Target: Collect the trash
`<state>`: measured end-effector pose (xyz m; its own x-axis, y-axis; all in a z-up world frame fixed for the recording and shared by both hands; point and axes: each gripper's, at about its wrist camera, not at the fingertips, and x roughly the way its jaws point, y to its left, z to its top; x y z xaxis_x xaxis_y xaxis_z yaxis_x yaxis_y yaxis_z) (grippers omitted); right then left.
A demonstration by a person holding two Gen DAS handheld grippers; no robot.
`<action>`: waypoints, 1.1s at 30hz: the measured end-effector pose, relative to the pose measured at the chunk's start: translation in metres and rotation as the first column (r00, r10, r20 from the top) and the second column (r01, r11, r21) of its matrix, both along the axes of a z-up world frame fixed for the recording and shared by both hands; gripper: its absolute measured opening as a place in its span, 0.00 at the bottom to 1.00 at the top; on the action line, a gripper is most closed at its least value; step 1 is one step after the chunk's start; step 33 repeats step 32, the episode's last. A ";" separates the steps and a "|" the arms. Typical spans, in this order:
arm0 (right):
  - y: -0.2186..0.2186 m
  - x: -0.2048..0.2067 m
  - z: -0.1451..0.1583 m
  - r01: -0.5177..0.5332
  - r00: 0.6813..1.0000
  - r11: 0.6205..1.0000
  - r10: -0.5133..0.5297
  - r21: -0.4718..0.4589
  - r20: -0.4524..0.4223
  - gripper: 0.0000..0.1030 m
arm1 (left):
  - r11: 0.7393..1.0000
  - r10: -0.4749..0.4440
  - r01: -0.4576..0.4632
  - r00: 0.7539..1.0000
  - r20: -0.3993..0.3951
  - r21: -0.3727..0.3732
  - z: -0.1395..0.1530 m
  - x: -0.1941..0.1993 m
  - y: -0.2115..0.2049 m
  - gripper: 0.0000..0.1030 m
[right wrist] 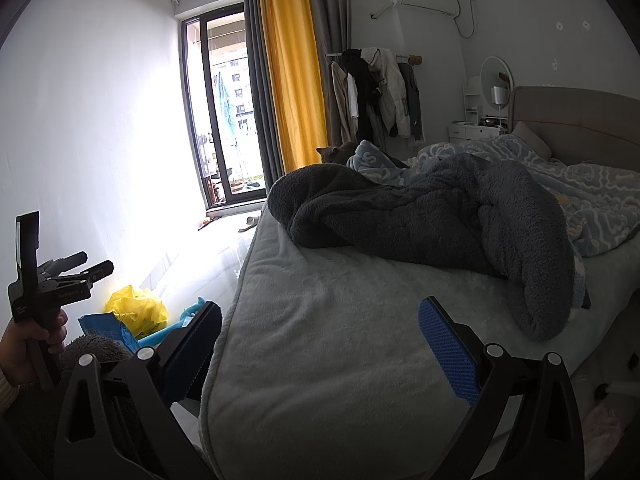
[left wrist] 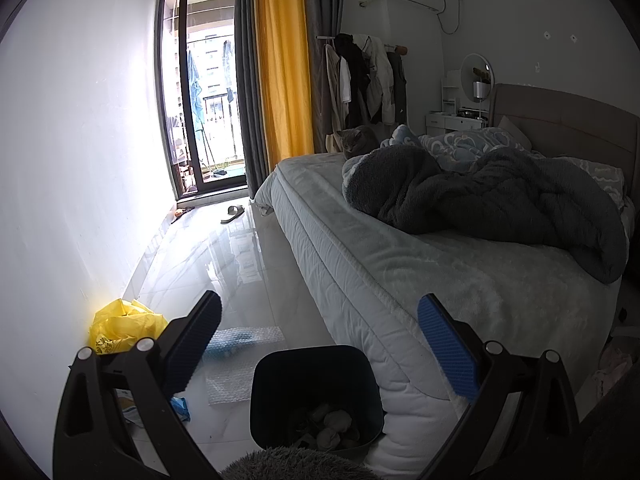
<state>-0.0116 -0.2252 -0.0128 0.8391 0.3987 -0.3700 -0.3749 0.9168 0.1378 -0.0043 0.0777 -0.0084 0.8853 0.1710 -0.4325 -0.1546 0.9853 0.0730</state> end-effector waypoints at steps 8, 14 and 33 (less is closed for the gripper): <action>0.000 0.000 0.000 0.000 1.000 1.000 0.000 0.000 0.000 0.97 | 1.000 -0.001 0.001 1.000 0.000 0.002 0.001 0.000 0.000 0.97; 0.000 0.000 0.001 0.000 1.000 1.000 0.000 -0.001 0.000 0.97 | 1.000 -0.001 0.001 1.000 0.000 0.001 0.001 0.000 0.001 0.97; 0.000 0.000 0.001 0.000 1.000 1.000 0.000 -0.001 -0.001 0.97 | 1.000 0.000 0.000 1.000 -0.005 0.002 -0.001 -0.001 0.001 0.97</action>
